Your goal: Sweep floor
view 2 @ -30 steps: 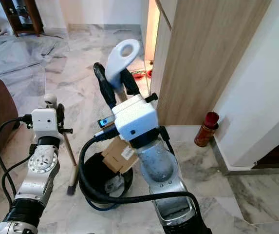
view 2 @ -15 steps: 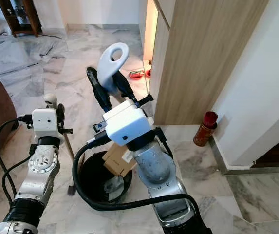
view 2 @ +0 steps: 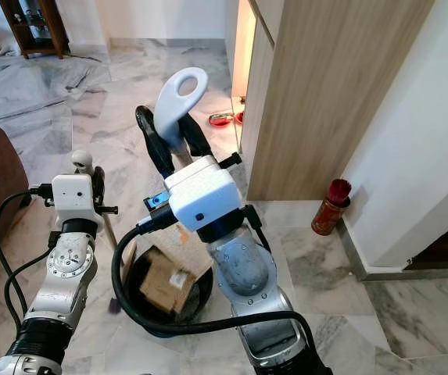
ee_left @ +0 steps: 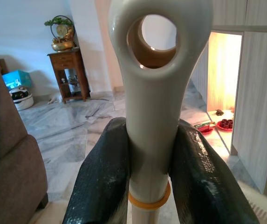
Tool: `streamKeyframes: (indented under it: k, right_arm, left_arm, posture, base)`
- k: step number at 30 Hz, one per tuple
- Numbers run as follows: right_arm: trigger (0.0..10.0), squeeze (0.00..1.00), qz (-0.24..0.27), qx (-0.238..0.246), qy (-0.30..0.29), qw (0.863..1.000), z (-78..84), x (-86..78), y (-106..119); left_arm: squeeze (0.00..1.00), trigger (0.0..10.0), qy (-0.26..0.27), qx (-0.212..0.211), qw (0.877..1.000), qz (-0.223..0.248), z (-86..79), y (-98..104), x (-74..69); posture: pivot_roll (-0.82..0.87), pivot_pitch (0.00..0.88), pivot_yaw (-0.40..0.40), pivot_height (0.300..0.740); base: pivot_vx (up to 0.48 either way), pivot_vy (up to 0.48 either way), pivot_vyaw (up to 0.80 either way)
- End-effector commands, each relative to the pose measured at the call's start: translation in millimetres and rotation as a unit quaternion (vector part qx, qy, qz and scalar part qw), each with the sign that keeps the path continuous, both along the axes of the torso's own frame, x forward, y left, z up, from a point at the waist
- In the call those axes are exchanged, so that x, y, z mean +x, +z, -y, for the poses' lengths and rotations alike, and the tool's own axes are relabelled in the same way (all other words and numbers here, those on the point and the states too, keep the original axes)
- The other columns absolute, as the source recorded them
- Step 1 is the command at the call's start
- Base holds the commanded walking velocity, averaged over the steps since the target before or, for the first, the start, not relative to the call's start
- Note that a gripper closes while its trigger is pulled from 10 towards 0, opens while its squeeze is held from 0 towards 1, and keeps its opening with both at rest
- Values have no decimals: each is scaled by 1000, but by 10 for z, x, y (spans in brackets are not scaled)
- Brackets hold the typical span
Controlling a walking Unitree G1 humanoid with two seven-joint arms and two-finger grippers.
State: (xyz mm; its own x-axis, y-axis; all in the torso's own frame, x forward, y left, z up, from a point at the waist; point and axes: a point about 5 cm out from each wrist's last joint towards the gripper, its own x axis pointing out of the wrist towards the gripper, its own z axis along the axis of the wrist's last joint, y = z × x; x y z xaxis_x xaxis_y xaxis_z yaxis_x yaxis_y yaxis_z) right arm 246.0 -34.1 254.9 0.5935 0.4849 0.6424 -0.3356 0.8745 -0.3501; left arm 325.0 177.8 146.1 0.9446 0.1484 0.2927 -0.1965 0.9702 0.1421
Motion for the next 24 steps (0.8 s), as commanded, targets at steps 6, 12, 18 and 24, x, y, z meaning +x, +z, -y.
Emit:
streamKeyframes:
  k: [6,12,18,24]
  right_arm:
    - [10000,0,56,4,-22,998,76,-66,153]
    - [10000,0,56,-20,-141,988,443,140,113]
    - [10000,0,13,-3,-263,965,1018,317,-25]
    - [10000,0,-73,38,-343,936,1552,414,-412]
  left_arm:
    - [0,10000,-10,10,1000,25,50,102,19]
    - [0,10000,-11,10,1000,24,48,97,17]
    - [0,10000,-12,11,1000,21,32,85,4]
    - [0,10000,-14,13,1000,18,19,70,-7]
  posture:
    - [129,83,-35,740]
    - [129,83,-35,740]
    - [125,85,-34,740]
    - [123,88,-32,740]
  base:
    - [0,0,0]
    - [0,0,0]
    - [0,0,0]
    - [0,0,0]
